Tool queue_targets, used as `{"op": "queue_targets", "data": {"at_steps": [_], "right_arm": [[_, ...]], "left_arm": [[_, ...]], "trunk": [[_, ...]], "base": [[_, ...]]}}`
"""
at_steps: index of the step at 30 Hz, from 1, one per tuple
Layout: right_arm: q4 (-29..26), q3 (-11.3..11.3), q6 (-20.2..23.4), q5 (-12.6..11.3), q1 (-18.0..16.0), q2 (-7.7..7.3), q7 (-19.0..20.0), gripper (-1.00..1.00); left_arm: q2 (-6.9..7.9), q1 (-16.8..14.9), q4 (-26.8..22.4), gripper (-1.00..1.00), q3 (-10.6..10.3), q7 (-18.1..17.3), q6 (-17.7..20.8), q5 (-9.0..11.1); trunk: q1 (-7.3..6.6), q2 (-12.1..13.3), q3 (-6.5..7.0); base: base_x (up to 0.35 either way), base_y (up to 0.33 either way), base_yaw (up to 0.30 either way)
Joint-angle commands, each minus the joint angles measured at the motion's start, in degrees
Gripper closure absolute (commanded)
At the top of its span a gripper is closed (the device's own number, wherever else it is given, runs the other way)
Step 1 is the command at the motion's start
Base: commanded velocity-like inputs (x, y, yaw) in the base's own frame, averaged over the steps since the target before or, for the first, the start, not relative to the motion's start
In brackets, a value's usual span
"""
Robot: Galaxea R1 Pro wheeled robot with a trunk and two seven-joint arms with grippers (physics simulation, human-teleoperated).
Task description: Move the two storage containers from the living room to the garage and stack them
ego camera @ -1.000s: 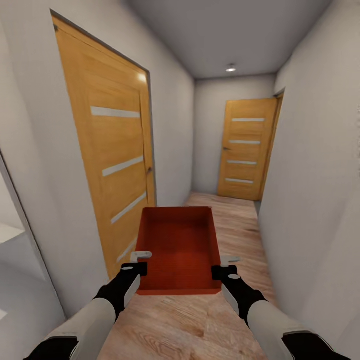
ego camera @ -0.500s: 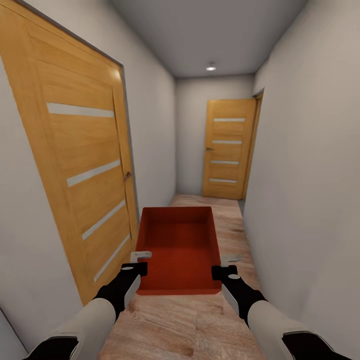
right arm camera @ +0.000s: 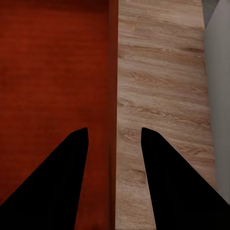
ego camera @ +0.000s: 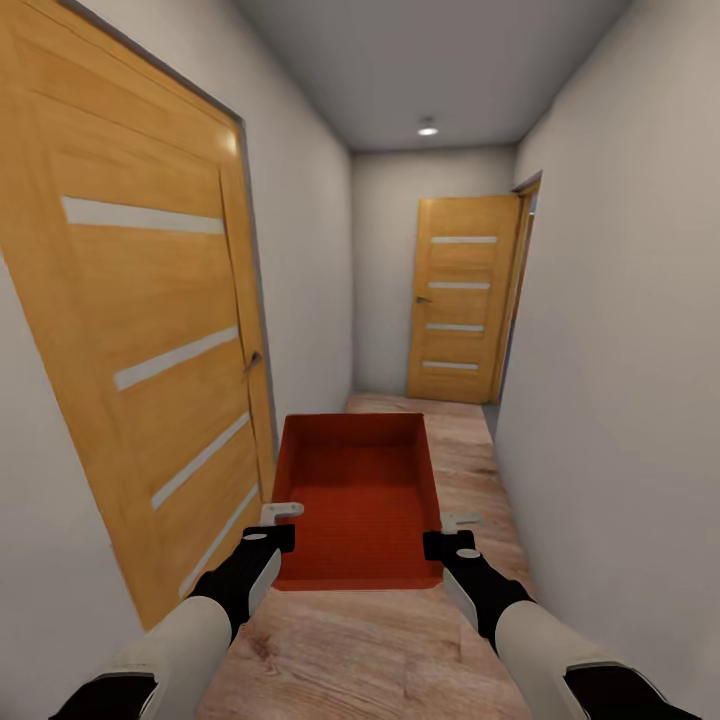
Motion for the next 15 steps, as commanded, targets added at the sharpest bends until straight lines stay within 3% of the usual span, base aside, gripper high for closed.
{"op": "queue_targets", "data": {"at_steps": [1,15], "right_arm": [[0.15,-0.32,0.2,-0.69,0.03,0.36,0.18,1.0],[0.15,-0.26,0.25,-0.69,0.01,0.39,0.16,1.0]], "left_arm": [[-0.11,-0.01,-0.24,1.0,0.23,-0.15,-2.98,-0.14],[-0.11,-0.02,-0.32,1.0,0.15,-0.11,-2.98,-0.14]], "trunk": [[0.05,-0.04,-0.03],[0.05,-0.04,-0.03]], "base": [[0.322,0.145,-0.156],[0.322,0.145,-0.234]]}}
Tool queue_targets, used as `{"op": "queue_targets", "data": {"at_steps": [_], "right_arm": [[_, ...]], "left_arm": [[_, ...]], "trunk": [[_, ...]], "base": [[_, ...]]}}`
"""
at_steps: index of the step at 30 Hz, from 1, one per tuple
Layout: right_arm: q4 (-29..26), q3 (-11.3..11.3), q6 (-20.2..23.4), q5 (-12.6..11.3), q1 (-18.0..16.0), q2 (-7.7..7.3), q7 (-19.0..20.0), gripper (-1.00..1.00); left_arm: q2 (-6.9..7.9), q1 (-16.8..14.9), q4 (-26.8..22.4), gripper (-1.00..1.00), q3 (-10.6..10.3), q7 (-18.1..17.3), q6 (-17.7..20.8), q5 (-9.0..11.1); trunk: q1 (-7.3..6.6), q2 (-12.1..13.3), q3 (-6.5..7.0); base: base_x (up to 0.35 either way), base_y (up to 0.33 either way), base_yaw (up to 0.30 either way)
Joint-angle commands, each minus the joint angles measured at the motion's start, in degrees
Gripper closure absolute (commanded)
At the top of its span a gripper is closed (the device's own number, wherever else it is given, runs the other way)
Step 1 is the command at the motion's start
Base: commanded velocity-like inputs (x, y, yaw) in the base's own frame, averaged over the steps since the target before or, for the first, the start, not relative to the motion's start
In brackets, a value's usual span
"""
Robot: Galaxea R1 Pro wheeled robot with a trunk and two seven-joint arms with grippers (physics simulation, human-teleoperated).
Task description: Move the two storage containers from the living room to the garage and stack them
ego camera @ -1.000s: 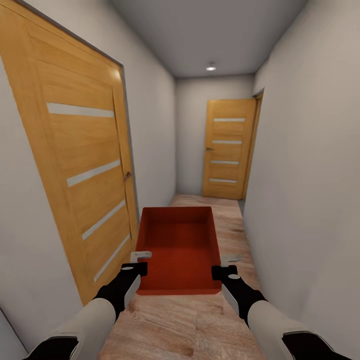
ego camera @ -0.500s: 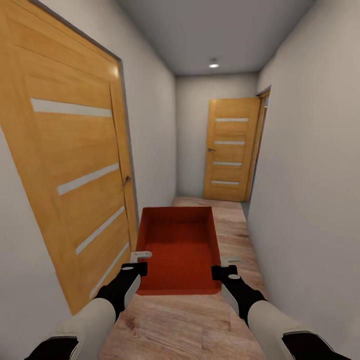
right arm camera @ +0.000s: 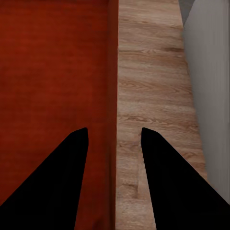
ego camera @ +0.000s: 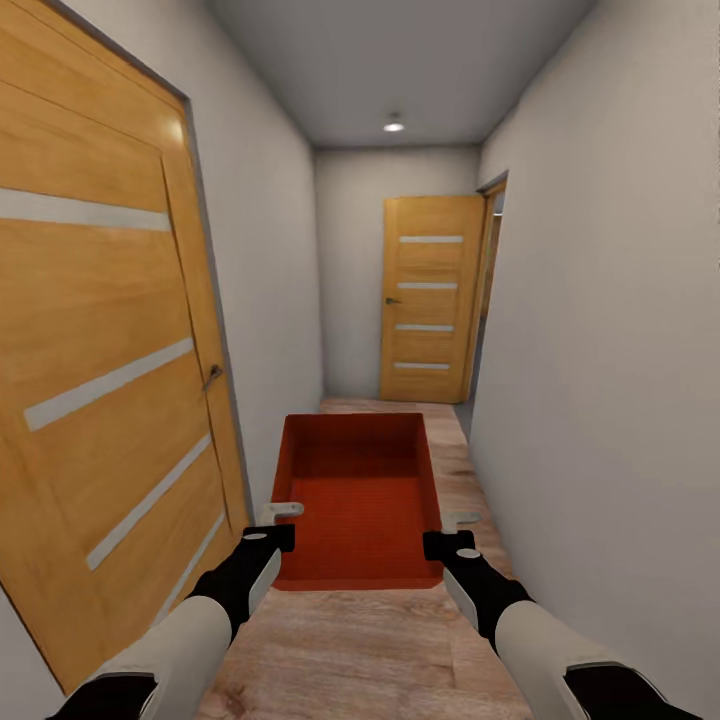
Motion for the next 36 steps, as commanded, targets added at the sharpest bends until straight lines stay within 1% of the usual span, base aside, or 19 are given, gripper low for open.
{"op": "queue_targets", "data": {"at_steps": [1,4,12,36], "right_arm": [[0.16,-0.18,0.14,-0.68,-0.01,0.4,0.12,1.0],[0.16,-0.18,0.08,-0.68,-0.03,0.4,0.16,1.0],[0.16,-0.11,0.05,-0.67,0.0,0.4,0.19,1.0],[0.16,-0.18,0.05,-0.67,-0.02,0.33,0.2,1.0]], "left_arm": [[-0.1,0.01,-0.26,1.0,0.22,-0.15,-3.22,-0.13],[-0.1,0.0,-0.26,1.0,0.23,-0.18,-3.22,-0.13],[-0.1,0.03,-0.11,1.0,0.24,-0.18,-3.29,-0.13],[-0.1,-0.01,0.09,1.0,0.31,-0.1,-3.28,-0.17]], "trunk": [[0.05,-0.04,-0.03],[0.05,-0.04,-0.03],[0.05,-0.04,-0.03],[0.05,-0.04,-0.03]], "base": [[0.322,0.145,-0.239],[0.322,0.143,-0.133],[0.322,0.106,-0.013],[0.322,0.004,0.0]]}}
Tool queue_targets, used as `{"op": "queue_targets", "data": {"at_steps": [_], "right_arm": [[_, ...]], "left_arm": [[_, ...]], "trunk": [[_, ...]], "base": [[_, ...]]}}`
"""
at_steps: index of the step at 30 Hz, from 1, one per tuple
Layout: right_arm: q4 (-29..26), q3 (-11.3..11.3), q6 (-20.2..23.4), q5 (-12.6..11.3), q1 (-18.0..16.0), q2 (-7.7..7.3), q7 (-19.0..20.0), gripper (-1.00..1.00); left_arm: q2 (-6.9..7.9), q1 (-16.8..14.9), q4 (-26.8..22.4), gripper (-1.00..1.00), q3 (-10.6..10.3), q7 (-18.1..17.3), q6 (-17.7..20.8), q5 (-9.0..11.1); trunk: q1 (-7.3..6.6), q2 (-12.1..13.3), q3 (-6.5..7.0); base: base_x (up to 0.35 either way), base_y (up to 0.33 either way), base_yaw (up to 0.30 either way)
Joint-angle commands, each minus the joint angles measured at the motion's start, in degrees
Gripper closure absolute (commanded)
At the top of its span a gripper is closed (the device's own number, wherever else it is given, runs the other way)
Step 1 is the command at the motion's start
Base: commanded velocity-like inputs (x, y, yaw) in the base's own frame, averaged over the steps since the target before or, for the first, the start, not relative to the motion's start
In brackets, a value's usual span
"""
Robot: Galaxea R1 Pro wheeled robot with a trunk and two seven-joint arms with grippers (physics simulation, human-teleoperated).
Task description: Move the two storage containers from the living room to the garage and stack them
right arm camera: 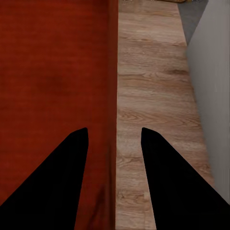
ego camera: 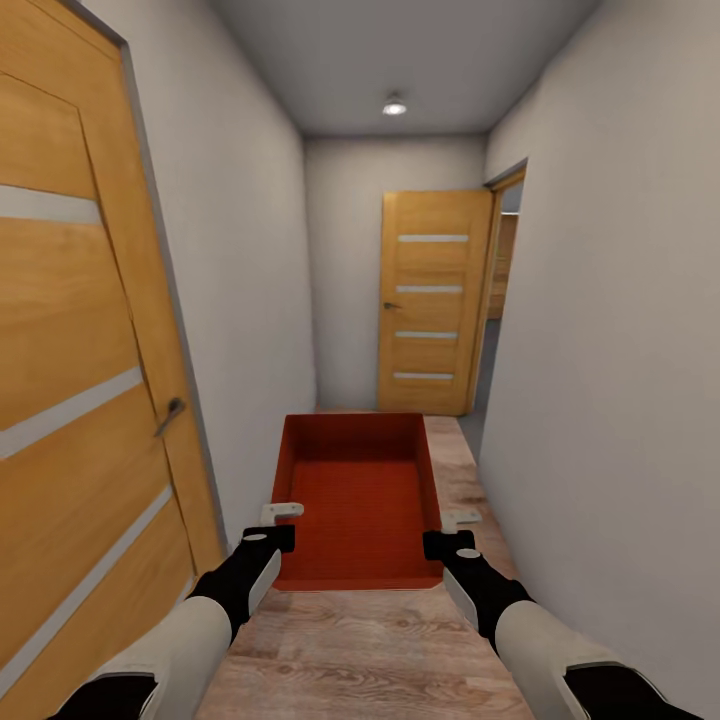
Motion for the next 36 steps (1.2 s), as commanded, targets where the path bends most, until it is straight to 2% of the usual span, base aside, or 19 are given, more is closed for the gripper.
{"op": "queue_targets", "data": {"at_steps": [1,36], "right_arm": [[0.14,-0.35,0.13,-0.64,0.0,0.38,0.26,1.0],[0.14,-0.34,0.05,-0.65,0.01,0.42,0.26,1.0]], "left_arm": [[-0.11,0.0,-0.24,1.0,0.29,-0.12,-2.81,-0.35],[-0.11,0.01,-0.24,1.0,0.29,-0.11,-3.2,-0.38]], "trunk": [[0.05,-0.04,-0.03],[0.05,-0.04,-0.03]], "base": [[0.322,0.0,0.0],[0.322,0.0,0.0]]}}
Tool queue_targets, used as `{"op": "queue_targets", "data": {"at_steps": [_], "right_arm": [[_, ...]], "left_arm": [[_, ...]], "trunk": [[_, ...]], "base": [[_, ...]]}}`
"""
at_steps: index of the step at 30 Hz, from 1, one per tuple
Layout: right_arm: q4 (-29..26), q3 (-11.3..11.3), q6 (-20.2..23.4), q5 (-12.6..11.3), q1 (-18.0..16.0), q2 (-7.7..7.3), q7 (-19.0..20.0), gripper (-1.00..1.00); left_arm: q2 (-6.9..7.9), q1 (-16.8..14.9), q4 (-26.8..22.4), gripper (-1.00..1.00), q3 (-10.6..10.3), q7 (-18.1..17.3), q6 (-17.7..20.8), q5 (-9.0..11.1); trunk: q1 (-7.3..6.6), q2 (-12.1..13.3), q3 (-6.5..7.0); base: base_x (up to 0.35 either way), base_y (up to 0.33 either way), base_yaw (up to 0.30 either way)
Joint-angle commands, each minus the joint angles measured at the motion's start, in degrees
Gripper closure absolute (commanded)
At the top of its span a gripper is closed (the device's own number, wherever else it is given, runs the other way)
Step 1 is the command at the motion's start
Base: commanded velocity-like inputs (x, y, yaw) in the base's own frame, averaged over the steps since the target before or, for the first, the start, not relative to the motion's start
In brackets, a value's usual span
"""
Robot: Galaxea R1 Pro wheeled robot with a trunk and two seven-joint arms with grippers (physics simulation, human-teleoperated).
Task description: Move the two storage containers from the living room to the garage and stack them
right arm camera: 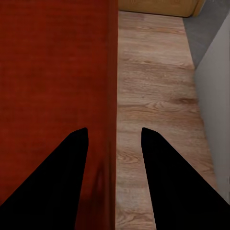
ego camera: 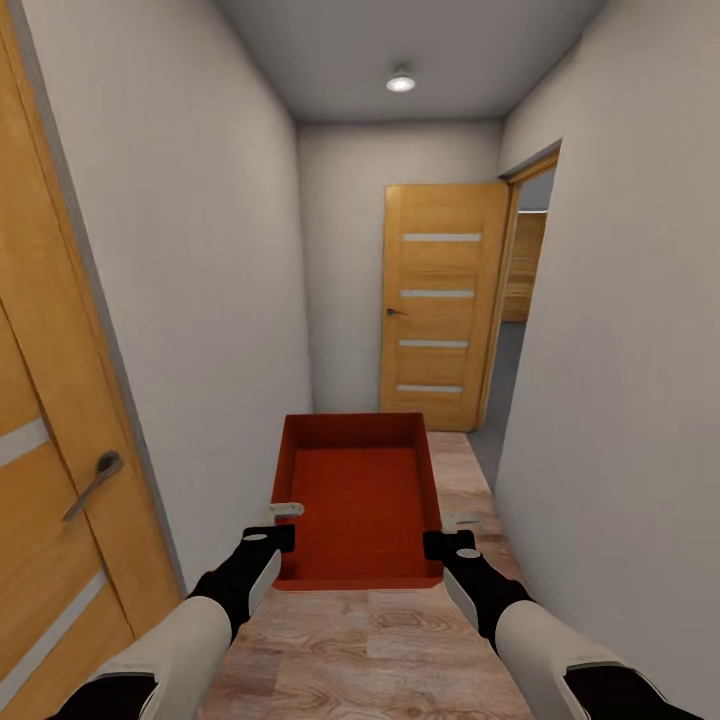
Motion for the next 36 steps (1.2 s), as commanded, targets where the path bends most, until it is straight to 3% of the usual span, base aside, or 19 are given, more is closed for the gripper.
{"op": "queue_targets", "data": {"at_steps": [1,36], "right_arm": [[0.14,-0.33,0.13,-0.64,0.0,0.44,0.25,1.0],[0.14,-0.28,0.13,-0.6,0.0,0.31,0.19,1.0]], "left_arm": [[-0.1,0.02,-0.24,1.0,0.34,-0.14,-3.11,-0.43],[-0.1,0.02,-0.24,1.0,0.34,-0.14,-3.12,-0.43]], "trunk": [[0.05,-0.04,-0.03],[0.05,-0.04,-0.03]], "base": [[0.322,0.0,0.0],[0.322,0.0,0.0]]}}
